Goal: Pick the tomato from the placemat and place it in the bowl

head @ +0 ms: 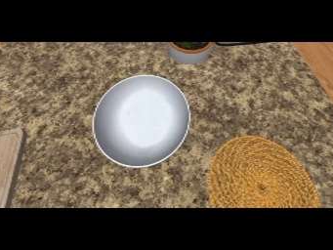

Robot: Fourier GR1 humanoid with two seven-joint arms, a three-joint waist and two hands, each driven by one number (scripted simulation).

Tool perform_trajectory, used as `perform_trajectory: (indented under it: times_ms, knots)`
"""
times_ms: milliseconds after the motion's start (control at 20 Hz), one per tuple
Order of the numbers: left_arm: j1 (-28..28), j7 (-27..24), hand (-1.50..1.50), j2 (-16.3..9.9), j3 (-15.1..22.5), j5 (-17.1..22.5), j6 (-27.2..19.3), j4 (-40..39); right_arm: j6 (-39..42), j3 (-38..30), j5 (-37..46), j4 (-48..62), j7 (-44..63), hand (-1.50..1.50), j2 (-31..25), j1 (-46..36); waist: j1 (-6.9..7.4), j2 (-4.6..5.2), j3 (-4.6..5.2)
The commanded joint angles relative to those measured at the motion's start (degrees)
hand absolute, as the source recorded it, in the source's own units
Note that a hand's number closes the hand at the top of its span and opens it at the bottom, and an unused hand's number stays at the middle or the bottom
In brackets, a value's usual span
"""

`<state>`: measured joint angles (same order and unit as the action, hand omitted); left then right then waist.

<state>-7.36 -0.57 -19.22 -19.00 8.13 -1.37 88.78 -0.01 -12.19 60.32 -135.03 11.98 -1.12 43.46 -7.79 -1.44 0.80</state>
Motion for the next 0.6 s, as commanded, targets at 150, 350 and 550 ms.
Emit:
perform_trajectory:
  times_ms: [150, 350, 550]
  knots:
    - [-1.08, -0.11, 0.0, 0.73, 1.9, -0.25, 0.73, 0.57, -0.83, 14.47, -1.77, -16.54, 8.19, 1.5, 1.05, 0.51, 2.64, 0.57, -0.03]
    - [-2.12, 0.79, 0.0, 0.65, 2.43, 0.42, 1.45, 1.01, -1.96, 22.68, 1.98, -16.07, 14.21, 1.5, 1.06, -1.94, 4.98, 1.01, -0.02]
    - [-3.92, 0.97, 0.0, 1.41, 3.7, -0.37, 0.79, 0.66, -2.45, 29.05, 6.29, -14.62, 22.0, 1.5, 1.08, -6.86, 6.39, 1.65, 0.06]
